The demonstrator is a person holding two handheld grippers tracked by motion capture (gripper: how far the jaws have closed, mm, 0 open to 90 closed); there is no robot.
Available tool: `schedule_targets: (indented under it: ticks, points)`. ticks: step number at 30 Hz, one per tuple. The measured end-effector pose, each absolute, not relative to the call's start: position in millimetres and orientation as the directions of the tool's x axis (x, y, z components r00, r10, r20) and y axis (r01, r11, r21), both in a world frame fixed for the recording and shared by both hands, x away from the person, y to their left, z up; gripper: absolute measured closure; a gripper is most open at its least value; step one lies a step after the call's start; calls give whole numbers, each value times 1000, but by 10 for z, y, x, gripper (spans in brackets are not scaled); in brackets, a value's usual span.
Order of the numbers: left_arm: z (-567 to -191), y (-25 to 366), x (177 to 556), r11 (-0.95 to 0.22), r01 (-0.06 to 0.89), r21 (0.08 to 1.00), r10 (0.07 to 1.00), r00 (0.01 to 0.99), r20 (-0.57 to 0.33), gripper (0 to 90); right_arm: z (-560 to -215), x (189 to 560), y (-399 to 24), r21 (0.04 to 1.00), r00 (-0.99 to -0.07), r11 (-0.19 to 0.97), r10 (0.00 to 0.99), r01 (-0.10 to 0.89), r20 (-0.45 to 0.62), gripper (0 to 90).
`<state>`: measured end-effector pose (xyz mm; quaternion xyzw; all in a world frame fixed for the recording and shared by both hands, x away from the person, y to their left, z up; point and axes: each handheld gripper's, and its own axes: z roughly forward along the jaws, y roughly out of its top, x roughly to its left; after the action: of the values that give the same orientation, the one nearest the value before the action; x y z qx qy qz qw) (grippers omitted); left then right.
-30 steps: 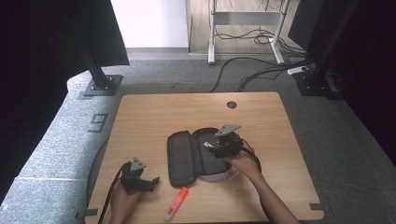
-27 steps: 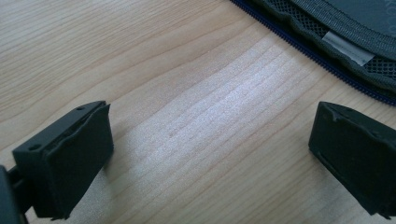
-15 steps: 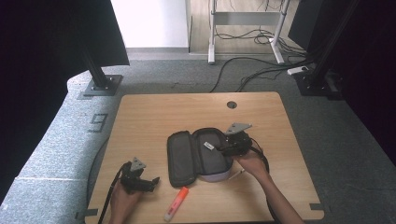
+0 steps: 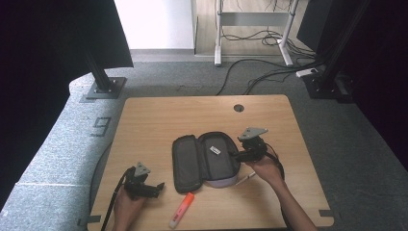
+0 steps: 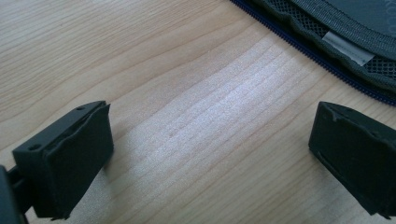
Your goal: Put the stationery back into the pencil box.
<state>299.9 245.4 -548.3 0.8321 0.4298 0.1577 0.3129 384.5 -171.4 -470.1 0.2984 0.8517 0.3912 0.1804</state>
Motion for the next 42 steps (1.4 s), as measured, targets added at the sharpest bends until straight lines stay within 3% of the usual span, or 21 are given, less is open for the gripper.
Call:
schedule_targets:
  ticks: [42]
  points:
    - [-5483, 2454, 3000, -435, 616, 656, 814, 581, -6, 0, -4758, 3722, -2360, 783, -691, 468, 720, 409, -69, 303]
